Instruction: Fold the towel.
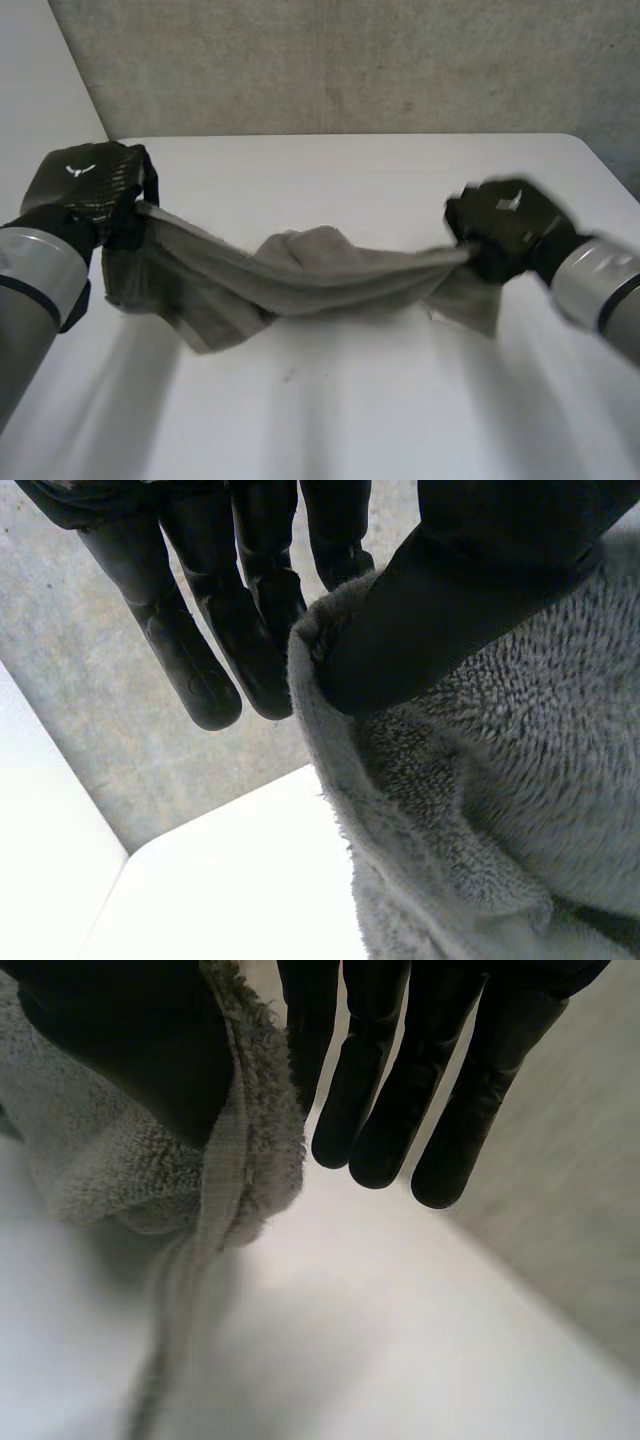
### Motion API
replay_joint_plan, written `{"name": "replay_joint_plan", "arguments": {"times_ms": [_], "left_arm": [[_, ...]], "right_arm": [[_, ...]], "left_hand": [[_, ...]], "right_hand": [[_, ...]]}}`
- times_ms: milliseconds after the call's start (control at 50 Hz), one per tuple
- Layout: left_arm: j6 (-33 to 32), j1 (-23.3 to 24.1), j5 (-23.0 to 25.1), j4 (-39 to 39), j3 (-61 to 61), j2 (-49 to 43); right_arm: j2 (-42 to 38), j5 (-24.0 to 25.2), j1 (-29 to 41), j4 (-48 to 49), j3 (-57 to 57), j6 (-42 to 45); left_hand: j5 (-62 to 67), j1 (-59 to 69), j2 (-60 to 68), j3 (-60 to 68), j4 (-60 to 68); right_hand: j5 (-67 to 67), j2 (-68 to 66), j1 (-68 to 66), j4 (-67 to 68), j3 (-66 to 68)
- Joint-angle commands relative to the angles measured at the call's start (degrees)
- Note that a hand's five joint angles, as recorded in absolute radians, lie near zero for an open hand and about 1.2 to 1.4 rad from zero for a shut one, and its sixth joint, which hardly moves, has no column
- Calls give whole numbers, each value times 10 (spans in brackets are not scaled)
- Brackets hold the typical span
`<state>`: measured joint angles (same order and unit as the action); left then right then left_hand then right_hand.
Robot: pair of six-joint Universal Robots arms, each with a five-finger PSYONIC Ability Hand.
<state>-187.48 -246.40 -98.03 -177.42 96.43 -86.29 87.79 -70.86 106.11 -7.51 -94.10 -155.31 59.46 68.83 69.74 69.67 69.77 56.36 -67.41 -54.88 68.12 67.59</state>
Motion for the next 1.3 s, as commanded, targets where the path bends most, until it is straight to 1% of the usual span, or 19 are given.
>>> {"name": "replay_joint_plan", "arguments": {"times_ms": [20, 120, 160, 240, 280, 320, 400, 500, 540, 560, 580, 600, 620, 640, 700, 820, 1040, 1120, 1300], "left_arm": [[-13, -7, 28, 32, -9, 17], [-14, -10, 35, 33, 3, 2], [-19, -9, 35, 32, 12, -46], [-38, -10, 35, 31, 3, -120], [-52, -12, 35, 30, -7, -157], [-80, -16, 35, 26, -47, -229], [-100, -18, 34, 21, -113, -285], [-105, -18, 35, -28, -247, -316], [-104, -18, 35, -114, -344, -315], [-104, -18, 35, -115, -345, -315], [-106, -18, 35, -169, -384, -314], [-106, -18, 35, -170, -384, -314], [-105, -19, 35, -228, -416, -310], [-104, -19, 31, -278, -439, -306], [-104, -22, 32, -343, -442, -290], [-102, -32, 32, -333, -378, -266], [-80, -36, 40, -335, -112, -242], [-81, -35, 45, -347, -31, -263], [-86, -36, 50, -342, 42, -311]], "right_arm": [[59, 3, -9, -124, 113, 52], [5, -2, -7, -188, 153, 72], [-72, -9, 0, -221, 168, 125], [-141, -31, 11, -246, 190, 186], [-171, -52, 20, -253, 204, 207], [-231, -107, 38, -254, 245, 225], [-278, -149, 56, -244, 313, 229], [-309, -174, 71, -139, 441, 228], [-304, -179, 72, -3, 502, 229], [-304, -179, 72, -2, 502, 229], [-293, -181, 73, 82, 515, 229], [-277, -183, 72, 167, 516, 229], [-277, -183, 72, 167, 516, 229], [-258, -183, 73, 236, 506, 232], [-229, -175, 73, 303, 469, 236], [-205, -147, 73, 278, 401, 236], [-193, -95, 65, 228, 186, 232], [-219, -83, 63, 231, 98, 218], [-317, -81, 48, 226, 28, 132]], "left_hand": [[105, 112, 103, 103, 102], [105, 112, 103, 103, 102], [105, 112, 103, 103, 102], [105, 112, 103, 103, 102], [105, 112, 103, 103, 102], [105, 112, 103, 103, 102], [105, 112, 103, 103, 102], [105, 112, 103, 103, 102], [105, 112, 103, 103, 102], [105, 112, 103, 103, 102], [105, 112, 103, 103, 102], [105, 112, 103, 103, 102], [105, 112, 103, 103, 102], [105, 112, 103, 103, 102], [105, 112, 103, 103, 102], [105, 112, 103, 103, 102], [105, 112, 103, 103, 102], [105, 112, 103, 103, 102], [105, 112, 103, 103, 102]], "right_hand": [[136, -126, -251, 119, 124], [136, -126, -251, 119, 124], [136, -126, -251, 119, 124], [136, -126, -251, 119, 124], [136, -126, -251, 119, 124], [136, -126, -251, 119, 124], [136, -126, -251, 119, 124], [136, -126, -251, 119, 124], [136, -126, -251, 119, 124], [136, -126, -251, 119, 124], [136, -126, -251, 119, 124], [136, -126, -251, 119, 124], [136, -126, -251, 119, 124], [136, -126, -251, 119, 124], [136, -126, -251, 119, 124], [136, -126, -251, 119, 124], [136, -126, -251, 119, 124], [136, -126, -251, 119, 124], [136, -126, -251, 119, 124]]}}
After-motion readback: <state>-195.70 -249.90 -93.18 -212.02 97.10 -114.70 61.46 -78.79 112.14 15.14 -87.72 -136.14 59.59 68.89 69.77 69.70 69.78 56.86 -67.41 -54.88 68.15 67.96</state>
